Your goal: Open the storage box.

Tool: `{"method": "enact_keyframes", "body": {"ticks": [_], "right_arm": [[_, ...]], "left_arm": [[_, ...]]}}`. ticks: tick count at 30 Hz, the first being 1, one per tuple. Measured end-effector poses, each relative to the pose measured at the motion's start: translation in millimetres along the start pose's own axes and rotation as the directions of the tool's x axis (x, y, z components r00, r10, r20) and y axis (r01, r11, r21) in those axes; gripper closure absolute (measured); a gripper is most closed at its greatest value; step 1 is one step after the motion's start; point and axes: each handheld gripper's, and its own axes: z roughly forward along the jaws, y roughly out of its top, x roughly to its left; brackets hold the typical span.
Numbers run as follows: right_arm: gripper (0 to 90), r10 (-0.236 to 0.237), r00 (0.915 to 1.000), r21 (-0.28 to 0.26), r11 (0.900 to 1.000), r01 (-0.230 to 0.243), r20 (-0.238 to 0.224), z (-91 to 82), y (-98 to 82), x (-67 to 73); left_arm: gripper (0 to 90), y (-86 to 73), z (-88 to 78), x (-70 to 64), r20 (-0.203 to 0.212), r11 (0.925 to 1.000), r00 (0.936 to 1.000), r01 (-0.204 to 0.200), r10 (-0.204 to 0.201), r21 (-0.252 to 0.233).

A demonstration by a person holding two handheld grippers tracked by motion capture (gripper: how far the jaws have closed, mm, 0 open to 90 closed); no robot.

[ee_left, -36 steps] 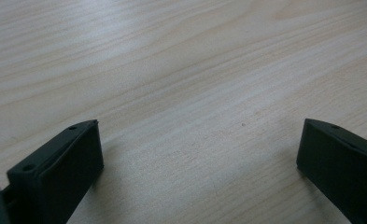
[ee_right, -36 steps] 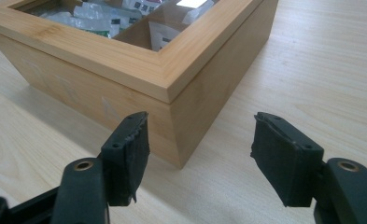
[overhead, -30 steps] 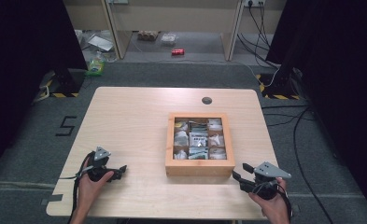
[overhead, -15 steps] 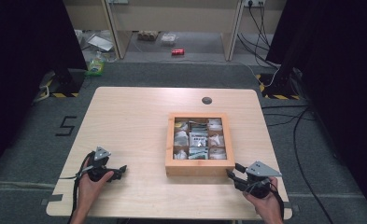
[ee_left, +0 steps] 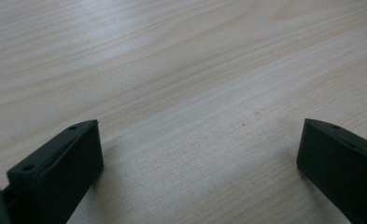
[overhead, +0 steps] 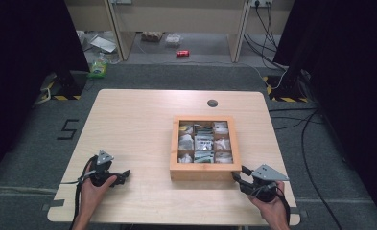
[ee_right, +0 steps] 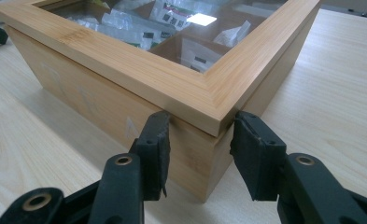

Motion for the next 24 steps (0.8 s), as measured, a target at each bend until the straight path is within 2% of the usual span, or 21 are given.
{"method": "enact_keyframes", "body": {"ticks": [9,24], "right_arm": [[57.5,0.022,0.9996,-0.056,0.998,-0.023,-0.018,0.1,6.8,-2.5],[57.6,0.047,0.9985,-0.112,0.992,-0.050,-0.029,0.0,20.4,-7.4]], "left_arm": [[0.0,0.0,0.0,0.0,0.000,1.0000,1.0000,0.000,0.000,0.000],[0.0,0.0,0.0,0.1,0.000,1.0000,1.0000,0.000,0.000,0.000]]}}
